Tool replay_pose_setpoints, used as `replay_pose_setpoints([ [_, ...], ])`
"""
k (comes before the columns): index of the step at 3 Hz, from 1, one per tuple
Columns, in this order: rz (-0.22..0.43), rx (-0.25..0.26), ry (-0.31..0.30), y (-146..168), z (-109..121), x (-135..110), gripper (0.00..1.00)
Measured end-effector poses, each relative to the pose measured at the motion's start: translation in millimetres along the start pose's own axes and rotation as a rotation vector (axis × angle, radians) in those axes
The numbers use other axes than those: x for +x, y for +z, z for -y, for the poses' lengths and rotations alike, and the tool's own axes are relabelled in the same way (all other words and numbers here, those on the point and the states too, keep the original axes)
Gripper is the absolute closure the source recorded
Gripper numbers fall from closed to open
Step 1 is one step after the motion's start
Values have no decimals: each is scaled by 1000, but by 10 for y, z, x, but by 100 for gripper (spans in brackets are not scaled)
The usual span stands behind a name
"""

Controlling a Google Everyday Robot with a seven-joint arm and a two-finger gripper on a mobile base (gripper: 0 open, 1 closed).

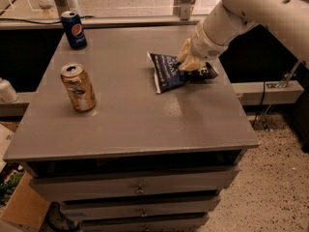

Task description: Move blue chip bag near orange can

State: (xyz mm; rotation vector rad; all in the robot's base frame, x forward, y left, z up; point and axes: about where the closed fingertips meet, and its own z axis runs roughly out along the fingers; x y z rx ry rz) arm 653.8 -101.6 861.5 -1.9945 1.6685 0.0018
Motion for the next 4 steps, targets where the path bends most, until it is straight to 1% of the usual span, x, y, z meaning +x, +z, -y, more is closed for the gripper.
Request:
replay_pose_setpoints([
  [1,18,-31,-6,-23,-181,-57,100],
  [2,74,-30,-35,-296,-230,-248,100],
  [3,159,-7,-92,-750,-239,-540,100],
  [4,241,-16,-154,-1061,-410,-864,100],
])
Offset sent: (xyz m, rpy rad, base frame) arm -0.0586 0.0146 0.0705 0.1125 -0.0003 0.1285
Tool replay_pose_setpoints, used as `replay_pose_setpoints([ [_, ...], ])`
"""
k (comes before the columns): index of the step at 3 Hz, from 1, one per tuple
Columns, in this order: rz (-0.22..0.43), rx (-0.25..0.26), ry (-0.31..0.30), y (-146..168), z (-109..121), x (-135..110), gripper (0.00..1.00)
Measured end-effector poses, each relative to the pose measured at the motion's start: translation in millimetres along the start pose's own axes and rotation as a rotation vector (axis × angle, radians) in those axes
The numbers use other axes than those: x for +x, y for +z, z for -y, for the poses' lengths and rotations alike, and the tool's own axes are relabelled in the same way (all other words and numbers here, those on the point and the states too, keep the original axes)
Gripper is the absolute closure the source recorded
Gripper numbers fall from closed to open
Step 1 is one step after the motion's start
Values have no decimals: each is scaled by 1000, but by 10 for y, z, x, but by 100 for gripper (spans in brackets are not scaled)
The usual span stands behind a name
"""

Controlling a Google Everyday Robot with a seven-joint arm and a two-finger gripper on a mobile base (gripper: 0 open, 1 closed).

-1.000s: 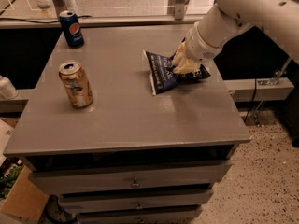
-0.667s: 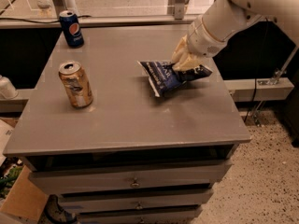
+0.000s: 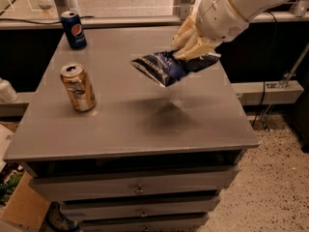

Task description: Move blue chip bag near orange can

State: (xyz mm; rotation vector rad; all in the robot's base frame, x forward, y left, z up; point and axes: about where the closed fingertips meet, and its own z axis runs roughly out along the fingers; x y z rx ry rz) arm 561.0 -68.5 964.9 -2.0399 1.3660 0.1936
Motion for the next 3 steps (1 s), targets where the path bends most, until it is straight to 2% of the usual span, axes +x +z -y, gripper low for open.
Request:
replay_pose_setpoints([
  [1,71,-37,-83,7,-225,-383,100],
  [3,228,-141,-276,281,-707,-1004,100],
])
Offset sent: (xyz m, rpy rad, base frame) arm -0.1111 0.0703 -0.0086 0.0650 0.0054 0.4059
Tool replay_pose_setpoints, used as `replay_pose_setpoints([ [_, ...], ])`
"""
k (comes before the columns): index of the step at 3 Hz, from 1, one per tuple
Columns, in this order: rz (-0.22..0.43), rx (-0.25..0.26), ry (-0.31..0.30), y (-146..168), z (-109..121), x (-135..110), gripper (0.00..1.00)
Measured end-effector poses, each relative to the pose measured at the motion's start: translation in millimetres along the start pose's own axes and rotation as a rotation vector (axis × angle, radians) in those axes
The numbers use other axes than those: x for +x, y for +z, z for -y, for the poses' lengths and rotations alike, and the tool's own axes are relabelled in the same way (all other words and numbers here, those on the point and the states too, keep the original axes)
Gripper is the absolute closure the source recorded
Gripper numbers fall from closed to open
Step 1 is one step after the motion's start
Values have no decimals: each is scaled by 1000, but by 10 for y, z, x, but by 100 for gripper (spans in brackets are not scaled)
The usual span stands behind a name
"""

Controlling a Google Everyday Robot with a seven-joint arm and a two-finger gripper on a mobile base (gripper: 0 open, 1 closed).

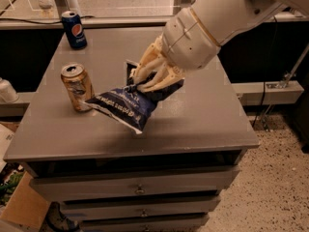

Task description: Move blue chip bag near orange can

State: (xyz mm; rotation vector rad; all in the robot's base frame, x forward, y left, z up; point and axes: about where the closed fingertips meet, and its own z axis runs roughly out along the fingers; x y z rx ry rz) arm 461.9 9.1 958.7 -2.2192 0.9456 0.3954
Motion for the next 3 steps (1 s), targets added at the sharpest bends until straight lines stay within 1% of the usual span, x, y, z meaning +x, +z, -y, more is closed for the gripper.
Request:
replay_pose_setpoints([
  [1,65,-34,-89,237,-15,-263,100],
  [2,110,-58,-157,495,25,-386,100],
  [3,126,-59,-196,691,125,-360,100],
])
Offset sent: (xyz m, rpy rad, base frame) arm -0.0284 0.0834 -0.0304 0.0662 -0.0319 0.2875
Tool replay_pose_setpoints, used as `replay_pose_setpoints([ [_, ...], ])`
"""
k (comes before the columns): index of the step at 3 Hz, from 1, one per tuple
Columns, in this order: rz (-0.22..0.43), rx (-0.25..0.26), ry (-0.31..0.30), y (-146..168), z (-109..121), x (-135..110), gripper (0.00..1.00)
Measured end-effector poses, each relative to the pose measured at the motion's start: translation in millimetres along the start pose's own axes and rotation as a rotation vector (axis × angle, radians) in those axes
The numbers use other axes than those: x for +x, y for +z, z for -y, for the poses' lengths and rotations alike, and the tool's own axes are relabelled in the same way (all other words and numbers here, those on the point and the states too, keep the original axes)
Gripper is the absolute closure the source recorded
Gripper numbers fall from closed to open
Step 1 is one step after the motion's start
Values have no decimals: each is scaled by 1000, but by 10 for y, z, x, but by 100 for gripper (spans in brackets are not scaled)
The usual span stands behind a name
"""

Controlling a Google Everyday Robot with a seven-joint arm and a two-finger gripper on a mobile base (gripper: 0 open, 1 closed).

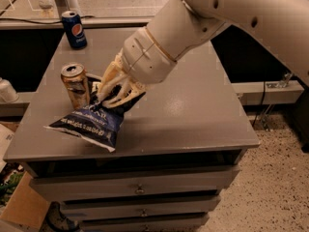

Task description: Move blue chip bag near orange can

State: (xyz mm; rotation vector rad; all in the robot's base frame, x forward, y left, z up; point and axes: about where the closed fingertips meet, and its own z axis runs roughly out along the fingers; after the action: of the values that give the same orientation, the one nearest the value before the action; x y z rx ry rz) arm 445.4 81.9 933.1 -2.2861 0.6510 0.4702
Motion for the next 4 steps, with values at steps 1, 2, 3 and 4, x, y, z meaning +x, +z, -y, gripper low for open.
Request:
replay_pose_setpoints([
  [1,-11,12,-13,84,103,177,100],
  [2,-7,29,-13,160,202,300,100],
  [3,10,44,9,239,276,333,84],
  [4,15,50,17,251,301,322,60],
])
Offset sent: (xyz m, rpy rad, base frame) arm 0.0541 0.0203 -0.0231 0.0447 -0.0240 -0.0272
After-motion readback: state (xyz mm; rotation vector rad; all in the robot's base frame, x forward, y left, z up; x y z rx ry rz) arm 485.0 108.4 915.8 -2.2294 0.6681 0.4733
